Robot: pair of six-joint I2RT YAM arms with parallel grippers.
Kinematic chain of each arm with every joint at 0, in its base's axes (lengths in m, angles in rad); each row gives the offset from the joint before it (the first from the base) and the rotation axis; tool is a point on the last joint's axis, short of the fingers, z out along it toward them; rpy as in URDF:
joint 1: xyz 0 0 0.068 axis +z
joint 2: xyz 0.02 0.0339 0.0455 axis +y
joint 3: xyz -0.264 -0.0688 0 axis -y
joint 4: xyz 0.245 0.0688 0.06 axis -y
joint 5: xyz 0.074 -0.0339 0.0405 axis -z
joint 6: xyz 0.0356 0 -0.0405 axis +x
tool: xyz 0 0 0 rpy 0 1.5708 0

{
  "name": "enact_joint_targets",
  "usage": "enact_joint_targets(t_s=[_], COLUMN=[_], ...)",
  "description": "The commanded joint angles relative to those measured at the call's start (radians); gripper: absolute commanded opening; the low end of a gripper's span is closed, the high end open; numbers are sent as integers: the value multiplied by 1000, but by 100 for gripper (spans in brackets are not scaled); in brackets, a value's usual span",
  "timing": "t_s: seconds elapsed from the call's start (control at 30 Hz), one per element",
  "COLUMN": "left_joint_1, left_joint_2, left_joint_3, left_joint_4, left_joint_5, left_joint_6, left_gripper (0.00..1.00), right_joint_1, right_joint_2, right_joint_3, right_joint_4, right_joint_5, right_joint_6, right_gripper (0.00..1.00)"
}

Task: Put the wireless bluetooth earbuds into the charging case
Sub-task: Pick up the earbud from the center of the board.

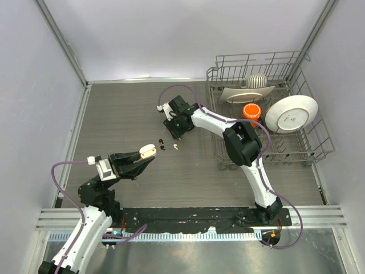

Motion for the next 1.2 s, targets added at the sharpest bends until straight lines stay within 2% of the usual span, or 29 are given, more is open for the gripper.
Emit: enact_joint_targets(t_s=[0.0, 0.5, 0.63, 0.67, 0.77, 0.93, 1.0, 1.07, 1.17], left_joint_1=[-4, -2, -2, -2, -2, -2, -4, -2, -2], left_joint_2=[-6, 7, 6, 6, 4, -6, -14, -19, -25], left_joint_3=[19, 25, 25, 25, 25, 20, 22, 20, 20], left_joint_4=[7, 10, 10, 10, 10, 4, -1, -5, -11], left_joint_5=[-17, -12, -11, -14, -14, -23, -25, -26, -29], left_joint_6=[21, 21, 23, 23, 21, 18, 18, 18, 20], left_gripper=[0, 0, 0, 0, 0, 0, 0, 0, 0], right_joint_1=[5, 9, 9, 9, 9, 9, 9, 9, 9], right_joint_2=[-13, -16, -18, -18, -24, -42, -45, -45, -45], right_joint_3=[-10, -39, -41, -42, -44, -65, -68, -68, -73], right_joint_4=[-25, -20, -20, -20, -19, 1, -2, -9, -13], right_joint_5=[4, 13, 13, 13, 14, 25, 25, 22, 17], right_joint_6=[-3, -14, -11, -9, 0, 29, 29, 26, 17], right_gripper=[44, 40, 31, 21, 20, 20, 32, 40, 41])
